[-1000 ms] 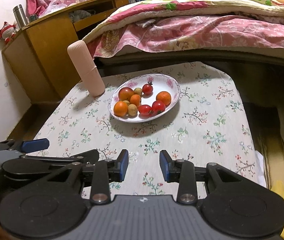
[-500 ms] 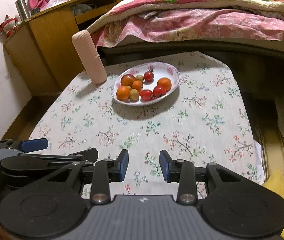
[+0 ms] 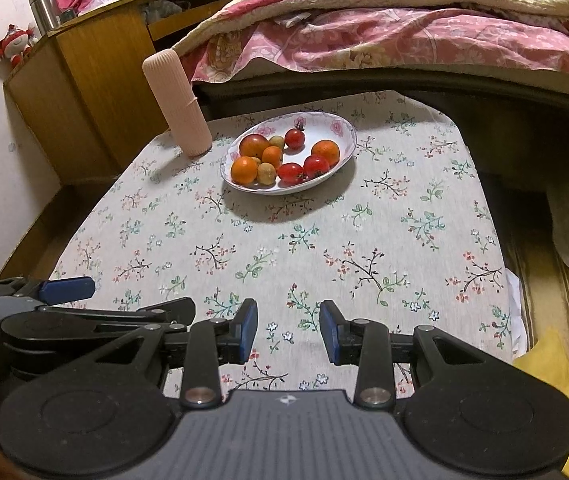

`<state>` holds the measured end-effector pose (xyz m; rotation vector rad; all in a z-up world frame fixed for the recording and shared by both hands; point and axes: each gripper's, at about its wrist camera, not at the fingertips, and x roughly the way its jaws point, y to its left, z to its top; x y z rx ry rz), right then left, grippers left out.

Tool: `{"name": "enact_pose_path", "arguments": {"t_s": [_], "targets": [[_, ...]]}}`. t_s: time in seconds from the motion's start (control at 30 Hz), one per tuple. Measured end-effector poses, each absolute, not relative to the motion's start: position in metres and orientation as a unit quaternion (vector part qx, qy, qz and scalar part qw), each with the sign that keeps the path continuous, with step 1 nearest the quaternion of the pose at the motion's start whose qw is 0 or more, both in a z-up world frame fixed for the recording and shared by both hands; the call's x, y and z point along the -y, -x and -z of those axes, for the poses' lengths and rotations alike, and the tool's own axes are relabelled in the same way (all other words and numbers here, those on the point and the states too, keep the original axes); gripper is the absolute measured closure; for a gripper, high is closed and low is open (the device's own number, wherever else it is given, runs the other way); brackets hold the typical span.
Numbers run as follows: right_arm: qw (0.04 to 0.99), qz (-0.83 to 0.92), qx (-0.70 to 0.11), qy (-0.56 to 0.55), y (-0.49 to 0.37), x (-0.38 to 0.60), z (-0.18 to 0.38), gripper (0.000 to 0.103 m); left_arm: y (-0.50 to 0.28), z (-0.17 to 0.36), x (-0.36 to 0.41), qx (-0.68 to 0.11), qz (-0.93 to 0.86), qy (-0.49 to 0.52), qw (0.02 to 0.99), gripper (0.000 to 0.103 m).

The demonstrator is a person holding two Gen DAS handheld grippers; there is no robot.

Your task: Organize fruits

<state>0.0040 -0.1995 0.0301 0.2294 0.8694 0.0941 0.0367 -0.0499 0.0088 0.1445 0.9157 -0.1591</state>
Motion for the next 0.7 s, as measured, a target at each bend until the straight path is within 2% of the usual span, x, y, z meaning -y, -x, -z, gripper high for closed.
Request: {"name": "enact_pose_path", "arguments": {"t_s": [0.7], "targets": [[0.896,-0.044,-0.428,-0.11,-0.0018,0.1979,-0.0251,0.067,-0.0354,-0.0066,0.0495,-0.45,0.075,-0.072,0.887,0.0]]}}
